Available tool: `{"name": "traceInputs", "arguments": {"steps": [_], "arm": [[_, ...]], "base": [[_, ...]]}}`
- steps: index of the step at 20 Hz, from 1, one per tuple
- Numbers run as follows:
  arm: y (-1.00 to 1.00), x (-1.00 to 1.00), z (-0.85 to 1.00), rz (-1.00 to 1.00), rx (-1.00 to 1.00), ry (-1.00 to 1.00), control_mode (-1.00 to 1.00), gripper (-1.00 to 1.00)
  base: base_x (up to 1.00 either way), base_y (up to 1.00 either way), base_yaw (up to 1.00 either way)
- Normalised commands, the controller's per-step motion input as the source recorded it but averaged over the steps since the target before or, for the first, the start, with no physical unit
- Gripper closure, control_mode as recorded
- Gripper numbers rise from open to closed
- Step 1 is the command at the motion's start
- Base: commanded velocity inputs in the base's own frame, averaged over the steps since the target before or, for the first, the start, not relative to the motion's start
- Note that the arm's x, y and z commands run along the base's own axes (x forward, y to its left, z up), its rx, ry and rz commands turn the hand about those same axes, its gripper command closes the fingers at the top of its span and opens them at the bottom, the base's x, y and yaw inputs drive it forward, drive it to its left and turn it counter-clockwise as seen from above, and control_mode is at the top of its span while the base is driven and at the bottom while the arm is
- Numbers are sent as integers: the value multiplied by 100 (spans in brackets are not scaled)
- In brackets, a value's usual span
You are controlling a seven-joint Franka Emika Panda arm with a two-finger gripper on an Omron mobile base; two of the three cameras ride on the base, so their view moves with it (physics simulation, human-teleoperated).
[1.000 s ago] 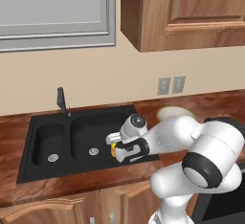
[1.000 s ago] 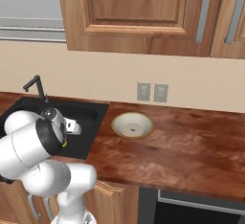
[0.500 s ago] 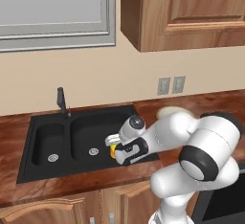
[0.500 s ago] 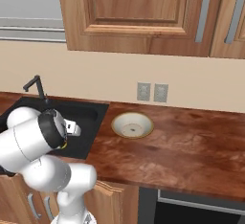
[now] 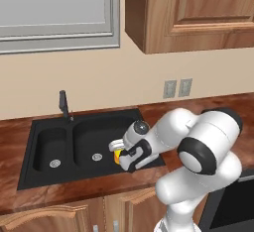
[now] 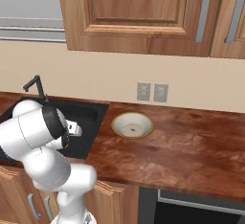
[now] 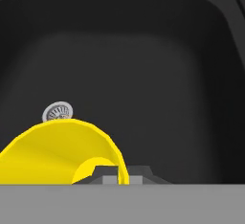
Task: Place the bowl in the left basin and the cup in the right basin of the sink.
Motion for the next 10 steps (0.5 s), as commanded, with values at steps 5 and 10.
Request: {"name": "traceInputs", "arguments": {"steps": [5,10], "arm": [[0,13,0,0,0,0,-100,100],[1,11,-5,0,0,0,-100,100]], "base": [[0,0,0],[0,0,0]]}}
